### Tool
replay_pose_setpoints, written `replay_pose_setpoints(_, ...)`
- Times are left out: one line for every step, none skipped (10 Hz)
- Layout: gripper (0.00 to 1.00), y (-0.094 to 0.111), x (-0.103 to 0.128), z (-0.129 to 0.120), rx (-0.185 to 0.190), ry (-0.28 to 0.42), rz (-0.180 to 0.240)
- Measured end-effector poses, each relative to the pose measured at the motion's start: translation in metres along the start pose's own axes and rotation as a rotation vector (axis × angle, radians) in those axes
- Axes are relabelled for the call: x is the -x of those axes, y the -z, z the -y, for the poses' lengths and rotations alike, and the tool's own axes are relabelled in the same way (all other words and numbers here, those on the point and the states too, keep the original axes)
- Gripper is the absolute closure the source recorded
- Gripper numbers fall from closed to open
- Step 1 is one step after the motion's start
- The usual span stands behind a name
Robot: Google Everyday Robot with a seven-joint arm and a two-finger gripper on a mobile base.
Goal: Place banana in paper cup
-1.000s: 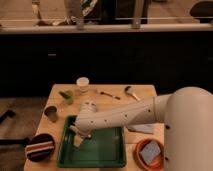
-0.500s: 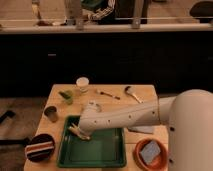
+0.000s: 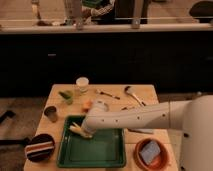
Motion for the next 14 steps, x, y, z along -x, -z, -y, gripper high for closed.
replay_pose_setpoints(1.0, 0.015, 0.004, 0.001, -0.008, 0.009, 0.016)
replay_pose_setpoints(1.0, 0.028, 0.007, 0.002, -0.019, 0.022, 0.026)
replay_pose_setpoints(1.0, 0.038, 0.008, 0.001, -0.03, 0.038, 0.032)
replay_pose_setpoints(1.0, 0.044, 0.012, -0.002, -0.04, 0.059, 0.036)
replay_pose_setpoints(1.0, 0.05, 0.015, -0.004, -0.049, 0.077, 0.041)
replay_pose_setpoints(1.0, 0.059, 0.02, -0.003, -0.073, 0.101, 0.05)
replay_pose_setpoints(1.0, 0.065, 0.025, -0.003, -0.086, 0.116, 0.059)
replay_pose_setpoints(1.0, 0.073, 0.036, -0.004, -0.103, 0.14, 0.071)
replay_pose_setpoints(1.0, 0.081, 0.049, -0.004, -0.119, 0.161, 0.083)
replay_pose_setpoints(1.0, 0.09, 0.063, -0.001, -0.139, 0.181, 0.096)
replay_pose_setpoints(1.0, 0.094, 0.071, 0.001, -0.151, 0.191, 0.104)
replay_pose_setpoints(1.0, 0.1, 0.085, 0.007, -0.164, 0.204, 0.117)
replay_pose_setpoints(1.0, 0.103, 0.095, 0.009, -0.165, 0.216, 0.123)
replay_pose_setpoints(1.0, 0.104, 0.094, 0.011, -0.166, 0.214, 0.123)
